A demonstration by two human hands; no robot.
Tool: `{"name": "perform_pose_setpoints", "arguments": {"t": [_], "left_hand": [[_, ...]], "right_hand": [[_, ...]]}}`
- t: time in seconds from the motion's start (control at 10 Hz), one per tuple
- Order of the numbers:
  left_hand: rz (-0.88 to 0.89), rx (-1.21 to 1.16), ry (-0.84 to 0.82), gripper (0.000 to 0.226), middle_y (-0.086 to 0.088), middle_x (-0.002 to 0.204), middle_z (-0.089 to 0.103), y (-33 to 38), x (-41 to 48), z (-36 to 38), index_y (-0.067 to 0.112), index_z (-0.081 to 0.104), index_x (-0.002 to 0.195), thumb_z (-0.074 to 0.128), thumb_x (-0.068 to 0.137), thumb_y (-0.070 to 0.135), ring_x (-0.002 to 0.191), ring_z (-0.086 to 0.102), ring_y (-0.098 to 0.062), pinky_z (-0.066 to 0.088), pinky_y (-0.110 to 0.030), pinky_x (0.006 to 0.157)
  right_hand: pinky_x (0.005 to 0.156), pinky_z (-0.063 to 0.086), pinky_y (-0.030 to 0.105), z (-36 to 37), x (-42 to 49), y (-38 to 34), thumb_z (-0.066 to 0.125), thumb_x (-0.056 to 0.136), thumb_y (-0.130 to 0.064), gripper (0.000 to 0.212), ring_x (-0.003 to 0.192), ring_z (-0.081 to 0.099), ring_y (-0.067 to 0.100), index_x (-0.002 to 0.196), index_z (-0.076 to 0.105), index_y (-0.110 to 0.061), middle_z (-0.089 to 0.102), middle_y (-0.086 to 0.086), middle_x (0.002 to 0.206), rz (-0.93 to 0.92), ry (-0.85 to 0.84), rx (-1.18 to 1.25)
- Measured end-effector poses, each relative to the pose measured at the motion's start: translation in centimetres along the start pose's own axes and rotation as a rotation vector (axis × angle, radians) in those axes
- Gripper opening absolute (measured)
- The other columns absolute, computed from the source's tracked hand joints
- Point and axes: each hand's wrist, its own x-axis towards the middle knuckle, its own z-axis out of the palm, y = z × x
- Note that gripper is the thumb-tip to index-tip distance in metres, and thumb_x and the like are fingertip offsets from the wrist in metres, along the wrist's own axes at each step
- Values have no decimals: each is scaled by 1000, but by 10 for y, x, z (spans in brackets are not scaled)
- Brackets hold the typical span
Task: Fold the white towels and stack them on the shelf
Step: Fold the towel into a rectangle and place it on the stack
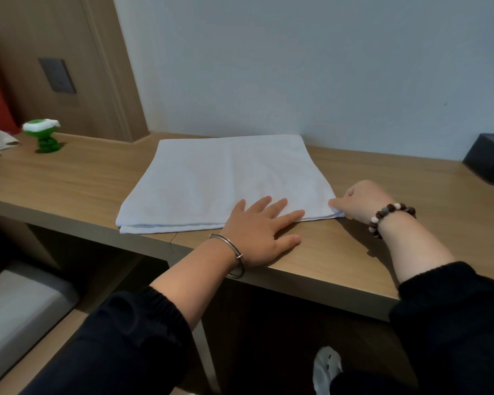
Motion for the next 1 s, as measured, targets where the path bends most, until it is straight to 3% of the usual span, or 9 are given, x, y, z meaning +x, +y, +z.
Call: {"name": "perform_pose_setpoints", "arguments": {"t": [0.1, 0.3, 0.4, 0.5, 0.7, 0.8, 0.9, 1.0], "left_hand": [[-1, -7, -4, 56, 12, 159, 2, -1, 0, 0, 52, 5, 145, 17, 93, 65, 146, -1, -15, 2, -51, 116], [3, -4, -12, 55, 11, 159, 1, -1, 1, 0, 52, 5, 145, 17, 93, 66, 146, -1, -16, 2, -52, 116], [2, -7, -5, 55, 11, 159, 1, -1, 1, 0, 52, 5, 145, 17, 92, 66, 146, -1, -16, 1, -52, 116], [1, -7, -15, 56, 11, 159, 0, -1, 2, 0, 52, 4, 145, 17, 93, 66, 146, -2, -16, 1, -52, 116], [23, -12, 0, 54, 11, 159, 2, -2, 1, 0, 50, 6, 146, 18, 94, 62, 146, -1, -15, 2, -51, 116], [39, -67, 77, 52, 12, 159, 9, -6, -5, 1, 44, 16, 147, 26, 96, 55, 146, 3, -12, 2, -49, 115], [-146, -18, 122, 53, 13, 159, 6, -31, -19, 3, 44, 14, 147, 25, 96, 53, 146, -3, -14, -2, -56, 113], [-279, 18, 82, 52, 10, 159, 3, -52, -34, 5, 48, 5, 146, 17, 96, 54, 147, -2, -18, 1, -57, 113]], "right_hand": [[63, 38, 31, -3, -2, 0, 59, 86, -23, 24, 69, 49, 25, 72, 61, -4, 50, 13, 70, -21, -2, 23], [60, 39, 30, -1, 0, -2, 58, 91, -33, 44, 69, 52, 25, 57, 44, -9, 57, 15, 76, -8, -7, 57], [62, 37, 30, 0, -2, -3, 57, 89, -20, 32, 63, 47, 23, 59, 54, -8, 49, 10, 65, -1, -11, 99], [56, 29, 28, -3, -1, -2, 55, 81, -7, 37, 49, 31, 19, 50, 37, -13, 33, 4, 50, 34, 64, 235], [51, 34, 23, 7, 1, 2, 58, 80, -12, 22, 56, 46, 23, 60, 52, -6, 49, 7, 60, 25, 97, -13], [48, 30, 25, 11, 3, 3, 55, 83, -14, 25, 53, 44, 23, 59, 47, -9, 46, 5, 58, 4, 145, -100], [50, 35, 27, 14, 1, 4, 48, 87, -16, 20, 60, 49, 23, 69, 52, -8, 51, 7, 67, 19, 205, -236], [86, 42, 41, 17, 0, 0, 47, 86, -12, 25, 106, 48, 30, 111, 53, -8, 52, 13, 115, -74, 416, -380]]}}
